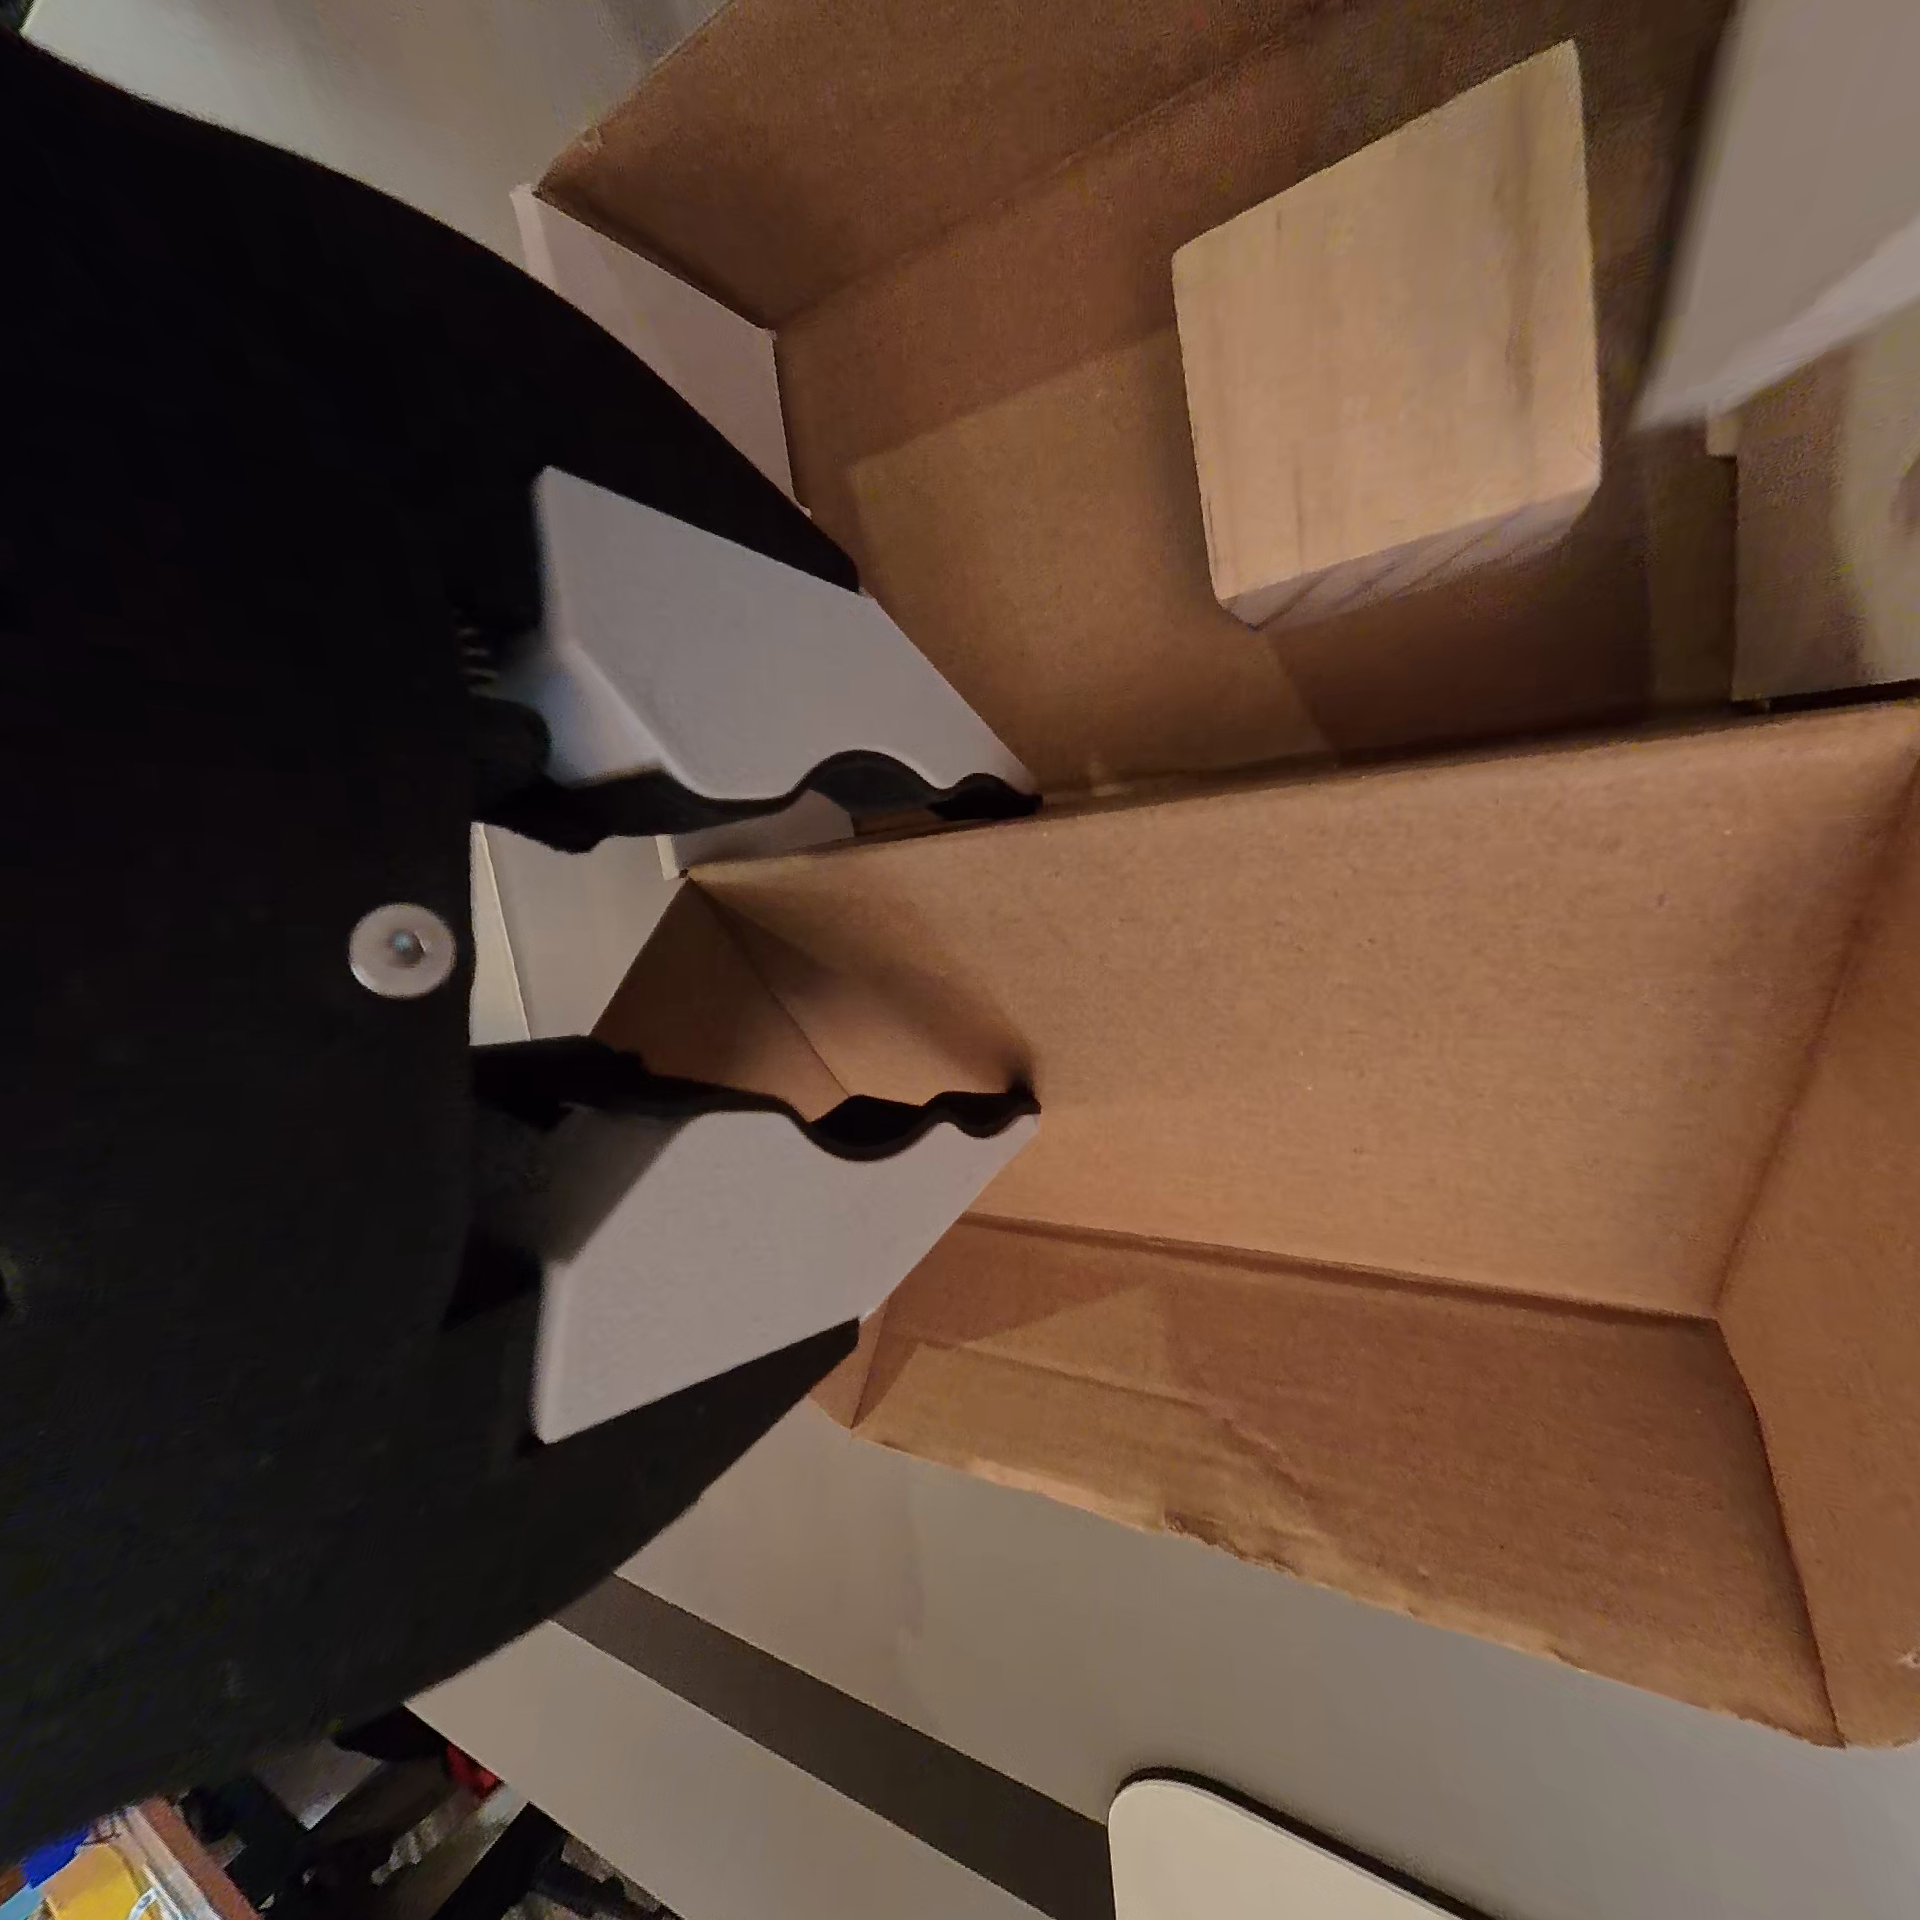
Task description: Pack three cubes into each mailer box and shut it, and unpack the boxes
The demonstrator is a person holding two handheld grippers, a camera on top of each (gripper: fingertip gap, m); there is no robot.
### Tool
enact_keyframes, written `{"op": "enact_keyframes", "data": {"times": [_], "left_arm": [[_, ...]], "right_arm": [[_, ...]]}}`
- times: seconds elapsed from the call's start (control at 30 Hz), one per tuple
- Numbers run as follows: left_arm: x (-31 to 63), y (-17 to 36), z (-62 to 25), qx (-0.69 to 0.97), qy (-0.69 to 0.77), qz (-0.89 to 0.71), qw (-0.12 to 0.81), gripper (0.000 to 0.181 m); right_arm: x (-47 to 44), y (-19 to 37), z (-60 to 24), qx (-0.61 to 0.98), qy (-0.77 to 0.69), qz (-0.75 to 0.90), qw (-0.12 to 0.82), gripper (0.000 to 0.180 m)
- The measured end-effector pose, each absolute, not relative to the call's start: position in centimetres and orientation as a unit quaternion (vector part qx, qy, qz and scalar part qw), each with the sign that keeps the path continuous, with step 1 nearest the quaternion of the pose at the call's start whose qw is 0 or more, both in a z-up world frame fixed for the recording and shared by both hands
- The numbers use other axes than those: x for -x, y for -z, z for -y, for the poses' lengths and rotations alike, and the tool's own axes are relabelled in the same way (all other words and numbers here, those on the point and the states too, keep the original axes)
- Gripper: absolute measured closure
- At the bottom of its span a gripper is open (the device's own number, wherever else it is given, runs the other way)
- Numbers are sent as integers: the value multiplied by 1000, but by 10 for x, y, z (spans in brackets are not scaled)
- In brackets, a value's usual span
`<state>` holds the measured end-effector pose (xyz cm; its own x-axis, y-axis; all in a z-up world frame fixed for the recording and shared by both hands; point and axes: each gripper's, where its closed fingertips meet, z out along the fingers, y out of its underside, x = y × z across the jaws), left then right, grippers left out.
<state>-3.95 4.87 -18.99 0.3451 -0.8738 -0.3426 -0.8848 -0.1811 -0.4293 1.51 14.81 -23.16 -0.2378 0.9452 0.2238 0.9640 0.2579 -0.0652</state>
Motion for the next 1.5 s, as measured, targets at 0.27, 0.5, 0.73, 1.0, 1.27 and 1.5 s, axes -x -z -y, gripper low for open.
{"op": "enact_keyframes", "data": {"times": [0.27,0.5,0.73,1.0,1.27,1.5], "left_arm": [[206,117,-13,796,-115,-506,313,130],[364,148,15,858,-158,-446,198,129],[390,206,27,937,-74,-318,121,130],[406,232,31,952,-110,-276,78,151],[411,222,27,949,-115,-274,108,154],[339,106,16,897,-108,-303,304,154]], "right_arm": [[-15,232,-148,606,40,787,110,129],[-15,232,-148,606,40,787,110,129],[-15,232,-148,607,42,786,110,129],[-15,232,-148,608,42,785,109,129],[-15,232,-148,608,41,785,110,129],[-15,232,-148,608,40,785,110,129]]}}
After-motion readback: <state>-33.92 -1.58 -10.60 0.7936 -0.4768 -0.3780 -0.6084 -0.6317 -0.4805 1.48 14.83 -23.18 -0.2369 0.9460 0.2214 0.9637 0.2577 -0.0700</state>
